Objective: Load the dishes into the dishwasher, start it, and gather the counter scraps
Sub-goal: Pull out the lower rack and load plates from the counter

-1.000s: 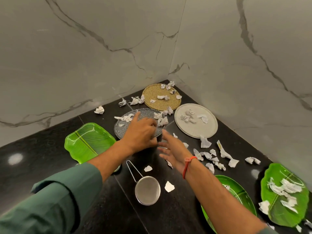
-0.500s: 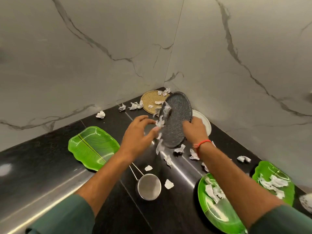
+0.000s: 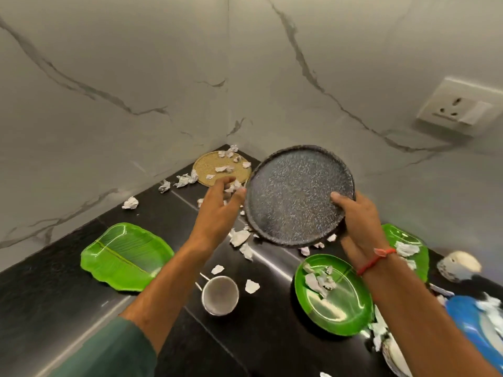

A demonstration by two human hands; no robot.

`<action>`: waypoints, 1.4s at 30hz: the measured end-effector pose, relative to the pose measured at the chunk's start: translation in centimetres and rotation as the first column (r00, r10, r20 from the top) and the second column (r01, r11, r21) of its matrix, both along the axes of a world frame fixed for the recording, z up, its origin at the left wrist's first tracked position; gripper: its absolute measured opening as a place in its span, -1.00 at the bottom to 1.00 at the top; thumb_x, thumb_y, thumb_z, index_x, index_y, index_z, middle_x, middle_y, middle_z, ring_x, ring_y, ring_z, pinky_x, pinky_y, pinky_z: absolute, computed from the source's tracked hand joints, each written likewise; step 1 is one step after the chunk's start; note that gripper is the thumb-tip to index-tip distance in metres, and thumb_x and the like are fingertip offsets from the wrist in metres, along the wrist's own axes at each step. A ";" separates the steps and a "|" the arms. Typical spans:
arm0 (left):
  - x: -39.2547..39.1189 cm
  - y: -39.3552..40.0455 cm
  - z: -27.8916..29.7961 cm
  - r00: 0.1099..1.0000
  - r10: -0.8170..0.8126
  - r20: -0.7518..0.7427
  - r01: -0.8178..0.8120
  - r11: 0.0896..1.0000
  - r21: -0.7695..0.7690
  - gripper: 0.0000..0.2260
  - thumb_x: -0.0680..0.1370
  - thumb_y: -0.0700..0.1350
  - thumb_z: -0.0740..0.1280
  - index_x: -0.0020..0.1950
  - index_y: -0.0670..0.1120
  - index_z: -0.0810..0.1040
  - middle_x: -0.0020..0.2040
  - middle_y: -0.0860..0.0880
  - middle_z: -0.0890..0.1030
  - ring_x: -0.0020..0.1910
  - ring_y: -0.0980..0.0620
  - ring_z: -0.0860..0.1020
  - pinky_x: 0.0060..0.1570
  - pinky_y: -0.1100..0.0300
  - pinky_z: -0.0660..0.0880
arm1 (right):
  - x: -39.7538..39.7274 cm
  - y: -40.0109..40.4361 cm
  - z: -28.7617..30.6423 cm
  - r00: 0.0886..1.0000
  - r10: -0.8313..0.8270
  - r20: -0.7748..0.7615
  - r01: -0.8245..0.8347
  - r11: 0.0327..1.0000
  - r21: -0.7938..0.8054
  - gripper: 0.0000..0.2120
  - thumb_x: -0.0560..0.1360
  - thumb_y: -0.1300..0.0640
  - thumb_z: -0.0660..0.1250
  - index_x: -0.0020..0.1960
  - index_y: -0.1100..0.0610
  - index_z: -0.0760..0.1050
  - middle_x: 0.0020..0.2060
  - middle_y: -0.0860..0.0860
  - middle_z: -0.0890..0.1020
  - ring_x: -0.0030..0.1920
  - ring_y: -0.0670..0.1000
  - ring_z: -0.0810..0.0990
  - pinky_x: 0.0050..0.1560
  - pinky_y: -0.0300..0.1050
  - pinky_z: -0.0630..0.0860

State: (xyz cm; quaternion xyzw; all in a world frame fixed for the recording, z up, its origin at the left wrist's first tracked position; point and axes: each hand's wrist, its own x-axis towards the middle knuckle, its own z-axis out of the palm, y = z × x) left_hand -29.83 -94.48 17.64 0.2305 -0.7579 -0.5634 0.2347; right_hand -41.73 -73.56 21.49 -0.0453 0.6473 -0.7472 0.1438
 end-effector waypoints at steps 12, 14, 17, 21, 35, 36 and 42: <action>-6.0 18.2 2.3 0.951 -0.301 -0.071 0.297 0.825 0.481 -0.38 0.41 0.33 0.36 0.37 0.03 0.51 0.28 -0.05 0.62 0.29 -0.07 0.57 0.38 -0.19 0.42 | 5.1 21.0 -0.3 0.948 -0.167 0.269 0.230 0.948 -0.221 -0.77 0.60 0.12 0.27 0.15 0.20 0.62 0.00 0.14 0.73 -0.04 0.09 0.73 0.02 0.04 0.58; -6.1 21.9 3.1 0.935 -0.349 -0.070 0.336 0.800 0.497 -0.42 0.44 0.30 0.37 0.35 0.01 0.51 0.25 -0.05 0.64 0.27 -0.07 0.59 0.37 -0.20 0.43 | 6.1 24.4 -0.2 0.937 -0.232 0.259 0.294 0.926 -0.234 -0.76 0.61 0.09 0.27 0.15 0.18 0.63 -0.01 0.12 0.74 -0.04 0.08 0.73 -0.01 0.04 0.58; -5.8 27.1 4.0 0.902 -0.424 -0.077 0.402 0.764 0.505 -0.71 0.59 0.18 0.30 0.22 0.07 0.57 0.15 -0.04 0.70 0.21 -0.07 0.63 0.32 -0.19 0.47 | 7.5 29.0 0.1 0.916 -0.324 0.237 0.379 0.892 -0.246 -0.72 0.60 0.01 0.29 0.16 0.14 0.66 0.04 0.11 0.73 0.06 0.13 0.71 0.13 0.13 0.59; -5.1 33.8 4.6 0.858 -0.508 -0.074 0.464 0.706 0.535 -0.75 0.67 0.06 0.22 0.15 -0.04 0.61 0.03 -0.06 0.73 0.04 -0.06 0.69 -0.02 0.02 0.61 | 9.6 35.2 0.5 0.860 -0.469 0.200 0.508 0.823 -0.254 -0.69 0.63 -0.07 0.23 0.03 0.04 0.70 -0.01 0.07 0.73 0.04 0.11 0.70 0.02 0.08 0.59; -4.3 48.5 5.3 0.572 -0.816 -0.088 0.654 0.389 0.648 -0.74 0.64 -0.01 0.27 0.23 -0.04 0.66 0.04 -0.09 0.72 -0.06 -0.08 0.69 -0.08 0.03 0.63 | 18.9 45.9 1.7 0.498 -0.854 0.149 0.856 0.457 -0.241 -0.60 0.61 -0.14 0.24 0.31 0.06 0.56 0.09 -0.06 0.71 0.13 -0.01 0.68 0.04 -0.04 0.54; -4.1 49.3 5.4 0.552 -0.829 -0.082 0.655 0.371 0.658 -0.74 0.64 -0.01 0.27 0.25 -0.02 0.66 0.08 -0.09 0.72 0.01 -0.09 0.70 0.02 -0.02 0.62 | 19.6 46.2 1.9 0.470 -0.871 0.146 0.871 0.430 -0.237 -0.58 0.59 -0.15 0.24 0.31 0.06 0.56 0.12 -0.04 0.71 0.16 0.01 0.66 0.06 -0.02 0.54; -2.9 53.3 4.4 0.442 -0.892 -0.098 0.638 0.235 0.733 -0.77 0.64 -0.10 0.26 0.17 0.01 0.68 0.11 -0.10 0.71 0.04 -0.09 0.66 0.17 -0.09 0.54 | 24.0 47.3 1.3 0.302 -0.903 0.306 0.939 0.226 -0.258 -0.48 0.58 -0.24 0.23 0.24 0.15 0.61 0.09 0.12 0.71 0.13 0.19 0.68 0.32 0.22 0.44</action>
